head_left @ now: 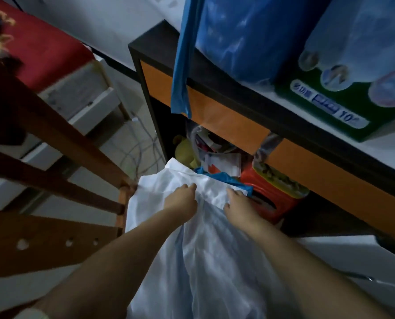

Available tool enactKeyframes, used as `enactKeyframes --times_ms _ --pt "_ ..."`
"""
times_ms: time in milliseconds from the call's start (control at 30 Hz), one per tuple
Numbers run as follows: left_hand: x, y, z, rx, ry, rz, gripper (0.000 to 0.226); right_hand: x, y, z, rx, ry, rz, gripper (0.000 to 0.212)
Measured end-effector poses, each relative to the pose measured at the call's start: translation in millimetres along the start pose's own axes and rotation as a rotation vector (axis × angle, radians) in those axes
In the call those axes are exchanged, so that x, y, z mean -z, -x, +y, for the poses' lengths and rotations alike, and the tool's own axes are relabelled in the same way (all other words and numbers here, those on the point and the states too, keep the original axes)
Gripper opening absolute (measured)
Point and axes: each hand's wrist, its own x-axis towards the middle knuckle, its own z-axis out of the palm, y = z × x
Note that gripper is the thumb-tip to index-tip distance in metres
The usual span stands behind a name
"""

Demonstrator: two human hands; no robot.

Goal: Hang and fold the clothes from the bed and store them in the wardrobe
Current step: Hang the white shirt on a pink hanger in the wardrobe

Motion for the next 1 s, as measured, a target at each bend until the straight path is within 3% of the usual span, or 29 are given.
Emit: enactKeyframes --times_ms 100,233,333,500,633,800,900,1000 --pt "-21 -47 -5 -0.039 -0.022 0.078 0.06 -19 -50 7 0.038 -0.022 0.063 0.061" --pt "-38 -103 -12 -0.13 -0.118 0.135 0.07 -39 -100 13 0.082 -0.003 0.095 0.061" --pt "-46 -130 -18 -0.167 -0.275 0.07 0.051 -52 -118 17 0.1 0.062 0.13 0.041" --pt "-32 -118 -31 -0.255 -0.19 0.292 0.036 -42 -96 18 0.25 -0.073 0.329 0.011" --pt "8 -66 -31 -0.218 -0.129 0.279 0.026 -12 -51 6 0.288 -0.286 0.166 0.009" --pt "74 24 -13 -0.132 0.015 0.366 0.024 51 22 -38 0.278 -0.496 -0.031 0.036" --pt "107 83 -4 -0.043 0.05 0.545 0.026 82 74 -68 0.368 -0.508 -0.07 0.027" --pt "133 132 5 0.072 0.355 0.594 0.028 95 126 -94 0.5 -0.491 -0.14 0.019"
